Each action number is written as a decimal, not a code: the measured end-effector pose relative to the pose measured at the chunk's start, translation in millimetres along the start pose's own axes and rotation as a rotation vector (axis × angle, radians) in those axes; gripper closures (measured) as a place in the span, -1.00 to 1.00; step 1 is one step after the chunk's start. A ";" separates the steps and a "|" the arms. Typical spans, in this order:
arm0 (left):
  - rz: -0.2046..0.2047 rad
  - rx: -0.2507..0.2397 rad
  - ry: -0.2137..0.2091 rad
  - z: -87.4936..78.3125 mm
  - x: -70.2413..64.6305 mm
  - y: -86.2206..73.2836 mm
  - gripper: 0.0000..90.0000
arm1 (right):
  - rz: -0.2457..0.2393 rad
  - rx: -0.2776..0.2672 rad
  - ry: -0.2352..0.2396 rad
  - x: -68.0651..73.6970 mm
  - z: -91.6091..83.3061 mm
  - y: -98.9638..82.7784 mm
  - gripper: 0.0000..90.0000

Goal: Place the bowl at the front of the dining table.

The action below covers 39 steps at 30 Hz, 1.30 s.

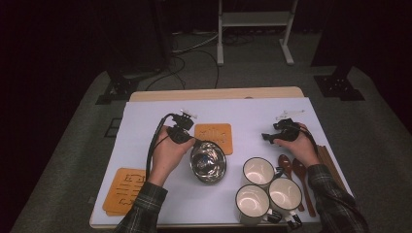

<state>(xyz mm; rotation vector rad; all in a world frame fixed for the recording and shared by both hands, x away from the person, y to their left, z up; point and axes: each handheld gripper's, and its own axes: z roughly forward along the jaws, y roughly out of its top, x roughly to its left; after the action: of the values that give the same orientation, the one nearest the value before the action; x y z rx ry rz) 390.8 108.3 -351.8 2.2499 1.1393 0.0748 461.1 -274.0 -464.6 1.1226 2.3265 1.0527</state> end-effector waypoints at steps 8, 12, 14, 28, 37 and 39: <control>-0.004 -0.012 -0.005 -2.3 1.0 6.4 0.90 | 0.000 0.000 0.000 0.0 0.0 0.0 -0.45; -0.006 -0.014 -0.008 -1.5 1.4 9.7 0.90 | 0.000 0.000 0.000 0.0 0.0 0.0 -0.45; -0.007 -0.017 -0.006 -1.3 1.7 11.7 0.91 | 0.000 0.000 0.000 -0.1 0.0 0.0 -0.45; -0.023 -0.033 -0.016 4.5 8.5 28.9 0.91 | 0.001 0.000 0.001 -0.1 0.0 0.0 -0.45; -0.039 -0.040 -0.004 8.5 16.6 41.8 0.91 | 0.003 0.001 0.002 -0.2 0.0 0.1 -0.45; -0.044 -0.039 -0.001 8.8 18.7 45.7 0.91 | 0.003 0.001 0.002 -0.2 0.0 0.1 -0.45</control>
<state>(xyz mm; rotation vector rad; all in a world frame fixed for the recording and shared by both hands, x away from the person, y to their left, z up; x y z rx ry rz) 437.9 97.7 -338.2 2.1897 1.1764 0.0777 461.3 -274.1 -464.5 1.1256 2.3280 1.0545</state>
